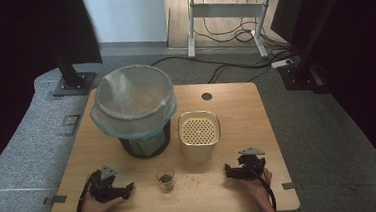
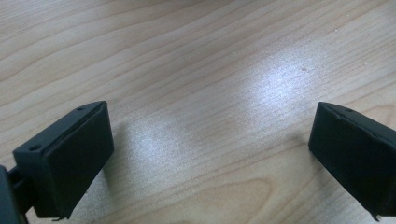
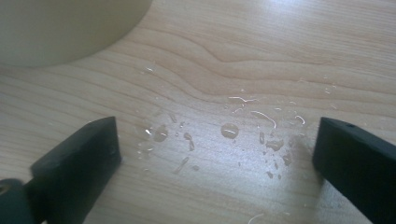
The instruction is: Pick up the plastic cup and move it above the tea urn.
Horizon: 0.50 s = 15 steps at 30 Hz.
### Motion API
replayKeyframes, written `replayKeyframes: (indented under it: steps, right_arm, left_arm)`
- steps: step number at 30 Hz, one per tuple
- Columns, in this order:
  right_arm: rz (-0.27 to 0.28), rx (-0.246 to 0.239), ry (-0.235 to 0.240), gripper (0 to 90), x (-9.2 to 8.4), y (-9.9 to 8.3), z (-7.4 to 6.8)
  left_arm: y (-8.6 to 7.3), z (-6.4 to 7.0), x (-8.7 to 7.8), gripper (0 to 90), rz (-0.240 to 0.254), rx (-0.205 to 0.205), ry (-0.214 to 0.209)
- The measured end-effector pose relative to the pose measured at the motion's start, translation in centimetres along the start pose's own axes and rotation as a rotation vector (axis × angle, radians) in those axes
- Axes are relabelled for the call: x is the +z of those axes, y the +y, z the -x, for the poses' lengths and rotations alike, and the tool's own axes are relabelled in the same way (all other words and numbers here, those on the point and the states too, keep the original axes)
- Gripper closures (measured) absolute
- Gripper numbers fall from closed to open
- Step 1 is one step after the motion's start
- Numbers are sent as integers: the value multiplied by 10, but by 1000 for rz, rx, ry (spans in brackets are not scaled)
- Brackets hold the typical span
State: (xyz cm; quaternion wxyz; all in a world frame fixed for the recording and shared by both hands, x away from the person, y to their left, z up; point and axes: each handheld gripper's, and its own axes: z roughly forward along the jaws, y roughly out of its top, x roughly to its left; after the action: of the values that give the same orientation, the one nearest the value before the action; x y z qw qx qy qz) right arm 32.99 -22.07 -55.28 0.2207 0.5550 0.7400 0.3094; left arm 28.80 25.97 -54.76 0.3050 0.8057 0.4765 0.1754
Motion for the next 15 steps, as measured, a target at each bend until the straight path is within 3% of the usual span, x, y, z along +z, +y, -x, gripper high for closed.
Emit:
replayKeyframes:
  steps: [2, 3, 4, 6, 8, 9, 10, 15]
  right_arm:
    - [17, 15, 8, 36, -2, 0, -1]
    - [59, 46, 48, 42, -6, 0, -1]
    - [59, 46, 48, 42, -6, 0, -1]
    - [118, 57, 89, 53, -13, 1, -5]
    - [158, 33, 105, 67, -18, 1, -11]
    - [193, 15, 140, 73, -24, 0, -19]
    - [193, 15, 140, 73, -24, 0, -19]
    - [290, -42, 247, 113, -36, -1, -43]
  left_arm:
    - [0, 0, 0, 0, 0, 1, -1]
    - [-1, 0, -1, 3, 2, 0, -2]
    - [-2, 0, -2, 3, 3, -2, 0]
    - [-3, 1, -4, 34, 15, -5, 4]
    - [-4, 1, -5, 75, 28, -3, 8]
    - [-5, 1, -6, 103, 32, -2, 10]
    - [-5, 1, -6, 103, 36, -7, 9]
    - [-6, 1, -10, 140, 44, -21, 3]
